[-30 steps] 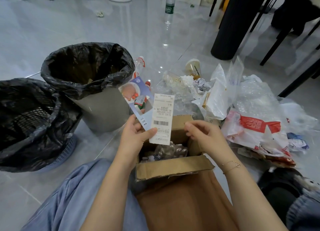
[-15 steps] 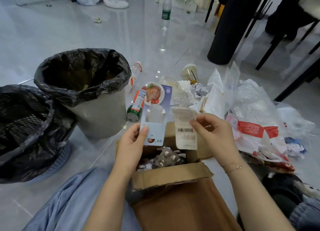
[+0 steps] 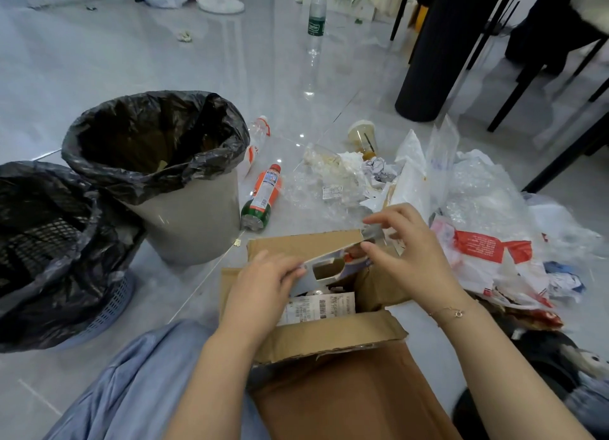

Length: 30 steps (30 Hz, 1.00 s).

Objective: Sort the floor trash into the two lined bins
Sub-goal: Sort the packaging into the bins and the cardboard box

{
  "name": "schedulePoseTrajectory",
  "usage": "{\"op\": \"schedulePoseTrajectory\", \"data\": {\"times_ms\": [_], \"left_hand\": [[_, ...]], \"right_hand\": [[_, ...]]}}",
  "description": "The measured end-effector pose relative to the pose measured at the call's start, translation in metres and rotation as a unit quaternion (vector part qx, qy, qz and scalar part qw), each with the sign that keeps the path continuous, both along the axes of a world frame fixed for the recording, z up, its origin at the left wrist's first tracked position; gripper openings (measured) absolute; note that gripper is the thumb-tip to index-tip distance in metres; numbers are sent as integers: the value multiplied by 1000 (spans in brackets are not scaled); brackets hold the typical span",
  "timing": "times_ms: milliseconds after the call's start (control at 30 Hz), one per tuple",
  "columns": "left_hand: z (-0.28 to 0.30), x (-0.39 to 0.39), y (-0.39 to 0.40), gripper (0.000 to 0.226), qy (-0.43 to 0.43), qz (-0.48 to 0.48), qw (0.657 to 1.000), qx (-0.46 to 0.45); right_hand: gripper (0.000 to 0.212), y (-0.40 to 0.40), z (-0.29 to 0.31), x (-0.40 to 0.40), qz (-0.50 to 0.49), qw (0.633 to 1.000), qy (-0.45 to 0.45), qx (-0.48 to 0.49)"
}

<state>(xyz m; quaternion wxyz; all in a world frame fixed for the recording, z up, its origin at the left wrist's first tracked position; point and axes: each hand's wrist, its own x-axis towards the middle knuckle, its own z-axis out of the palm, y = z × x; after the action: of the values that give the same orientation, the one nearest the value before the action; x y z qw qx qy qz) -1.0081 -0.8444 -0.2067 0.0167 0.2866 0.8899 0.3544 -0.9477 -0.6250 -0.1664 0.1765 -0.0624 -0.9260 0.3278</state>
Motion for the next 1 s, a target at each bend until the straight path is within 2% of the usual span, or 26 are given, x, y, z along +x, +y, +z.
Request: {"op": "schedulePoseTrajectory", "data": {"times_ms": [67,133,233,367,433,533,633,767,900,1000], "left_hand": [[-1,0,0,24,-9,-15,1000,-7],[2,-1,-3,27,4,-9,1000,-3],[6,-4,-9,28,24,-7,1000,-13],[-6,-5,-13,24,-88,-59,991,-85],[-10,-3,-10,28,-135,-58,986,-74],[-11,2,-4,33,-144,-32,989,1],[-7,-1,-3,28,-161,13,983,90],[-2,-18,-5,19,-127,93,978,140],[-8,-27,-5,25,-44,119,987,95],[-18,-29,1,40,-44,102,994,2]], "right_hand": [[33,-1,-2,0,24,999,-14,38],[24,-3,-5,-1,60,995,-41,69],[11,-9,-7,0,77,990,-112,45],[13,-13,-18,1,107,964,-233,72],[24,-15,-24,-1,130,952,-269,72],[35,-14,-22,-4,96,965,-244,21],[29,-11,-14,-6,64,975,-210,-33],[23,-12,-9,-6,50,978,-192,-71],[20,-12,-13,-11,45,986,-157,-45],[22,-4,-14,-15,11,993,-117,-15]]}}
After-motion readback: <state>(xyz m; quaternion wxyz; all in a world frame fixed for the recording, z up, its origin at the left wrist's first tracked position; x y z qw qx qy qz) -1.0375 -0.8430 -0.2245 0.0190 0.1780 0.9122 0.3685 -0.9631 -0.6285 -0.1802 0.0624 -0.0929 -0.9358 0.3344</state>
